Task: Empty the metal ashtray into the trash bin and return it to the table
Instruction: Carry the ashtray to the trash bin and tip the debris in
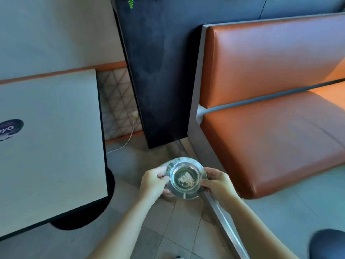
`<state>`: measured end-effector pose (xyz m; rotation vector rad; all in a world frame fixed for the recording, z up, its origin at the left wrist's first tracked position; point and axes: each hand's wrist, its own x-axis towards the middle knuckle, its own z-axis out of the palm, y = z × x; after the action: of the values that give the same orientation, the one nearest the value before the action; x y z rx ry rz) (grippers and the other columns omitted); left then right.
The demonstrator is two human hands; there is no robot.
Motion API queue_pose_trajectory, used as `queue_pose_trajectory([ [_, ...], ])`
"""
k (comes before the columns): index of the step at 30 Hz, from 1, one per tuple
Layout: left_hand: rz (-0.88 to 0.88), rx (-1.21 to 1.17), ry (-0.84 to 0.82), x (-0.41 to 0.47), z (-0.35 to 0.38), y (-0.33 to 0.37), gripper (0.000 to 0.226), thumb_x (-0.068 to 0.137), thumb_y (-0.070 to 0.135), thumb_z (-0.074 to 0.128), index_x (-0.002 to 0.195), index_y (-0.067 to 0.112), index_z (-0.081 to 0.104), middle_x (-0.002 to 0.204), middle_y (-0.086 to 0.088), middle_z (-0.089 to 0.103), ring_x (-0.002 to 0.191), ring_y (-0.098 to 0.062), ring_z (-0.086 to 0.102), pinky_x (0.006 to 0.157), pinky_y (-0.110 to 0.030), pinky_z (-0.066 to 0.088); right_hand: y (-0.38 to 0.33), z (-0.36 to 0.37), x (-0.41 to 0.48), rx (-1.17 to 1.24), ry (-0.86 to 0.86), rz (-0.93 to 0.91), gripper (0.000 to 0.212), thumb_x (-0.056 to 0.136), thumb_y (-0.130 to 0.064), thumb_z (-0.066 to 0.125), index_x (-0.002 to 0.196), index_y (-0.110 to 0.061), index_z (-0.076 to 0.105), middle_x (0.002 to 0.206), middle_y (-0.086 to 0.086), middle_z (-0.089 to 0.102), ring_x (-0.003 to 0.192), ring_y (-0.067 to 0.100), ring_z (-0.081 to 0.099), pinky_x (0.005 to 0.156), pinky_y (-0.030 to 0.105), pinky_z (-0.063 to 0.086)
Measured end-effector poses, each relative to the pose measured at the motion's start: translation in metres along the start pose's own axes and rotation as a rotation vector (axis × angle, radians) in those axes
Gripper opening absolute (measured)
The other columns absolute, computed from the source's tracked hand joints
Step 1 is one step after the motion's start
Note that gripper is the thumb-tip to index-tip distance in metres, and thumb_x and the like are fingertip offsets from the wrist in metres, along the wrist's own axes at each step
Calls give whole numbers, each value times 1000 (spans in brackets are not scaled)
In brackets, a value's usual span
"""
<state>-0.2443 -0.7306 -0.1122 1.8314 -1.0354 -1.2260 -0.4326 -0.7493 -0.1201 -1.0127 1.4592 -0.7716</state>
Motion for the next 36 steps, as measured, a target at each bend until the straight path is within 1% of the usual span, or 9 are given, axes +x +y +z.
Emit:
queue_pose_trajectory([
  [5, -68, 17, -35, 54, 21, -25, 37, 84, -4, 50, 113, 12, 65, 86, 4, 69, 71, -12, 65, 45, -13, 53, 35, 5, 64, 48, -26, 146, 25, 74, 7, 62, 78, -17, 64, 66, -1, 71, 54, 12, 67, 61, 33, 57],
  [10, -114, 72, 26, 112, 41, -56, 34, 87, 6, 52, 120, 8, 59, 104, -7, 63, 82, -19, 62, 48, -14, 55, 64, 5, 128, 36, 3, 167, 23, 75, 7, 61, 76, -16, 63, 65, 1, 69, 47, 7, 66, 44, 21, 53],
  [13, -120, 172, 59, 149, 52, -81, 34, 89, 10, 50, 121, 8, 58, 120, -11, 62, 101, -25, 61, 79, -35, 59, 87, 6, 166, -5, 5, 162, 23, 74, 7, 61, 76, -16, 62, 64, 1, 68, 43, 4, 64, 38, 16, 46],
  [15, -115, 249, 78, 176, 59, -101, 34, 89, 11, 49, 121, 8, 58, 121, -10, 63, 108, -29, 59, 95, -36, 50, 106, 9, 194, -44, -4, 150, 22, 73, 6, 61, 77, -16, 63, 65, 0, 68, 43, 3, 63, 39, 18, 46],
  [18, -123, 380, 90, 212, 74, -133, 34, 89, 11, 48, 121, 11, 57, 123, -10, 60, 110, -26, 57, 91, -27, 42, 143, 16, 231, -93, -38, 151, 23, 71, 5, 61, 75, -18, 62, 67, 1, 68, 47, 7, 63, 48, 23, 49],
  [22, -133, 508, 94, 250, 96, -178, 36, 89, 11, 47, 124, 12, 54, 130, -11, 52, 113, -27, 54, 97, -33, 42, 198, 28, 269, -145, -99, 178, 22, 69, 6, 61, 76, -15, 63, 70, 4, 65, 60, 18, 60, 64, 35, 52],
  [25, -103, 583, 115, 269, 110, -212, 40, 89, 12, 50, 129, 14, 49, 134, -8, 46, 118, -25, 50, 96, -34, 42, 237, 36, 287, -222, -154, 199, 21, 66, 2, 64, 74, -17, 65, 67, 1, 63, 58, 17, 55, 59, 33, 48],
  [29, -70, 597, 169, 287, 121, -253, 63, 83, 18, 60, 139, 19, 30, 141, -5, 35, 129, -22, 36, 98, -36, 41, 277, 45, 308, -291, -193, 235, 22, 63, 4, 63, 53, -16, 66, 50, 0, 56, 48, 16, 48, 53, 29, 43],
  [36, -30, 704, 262, 323, 131, -297, 113, 67, 37, 73, 146, 21, -7, 156, -8, 10, 138, -29, 17, 109, -42, 32, 311, 60, 340, -308, -139, 226, 22, 66, 5, 56, 59, -12, 68, 55, 8, 60, 53, 22, 52, 57, 32, 47],
])
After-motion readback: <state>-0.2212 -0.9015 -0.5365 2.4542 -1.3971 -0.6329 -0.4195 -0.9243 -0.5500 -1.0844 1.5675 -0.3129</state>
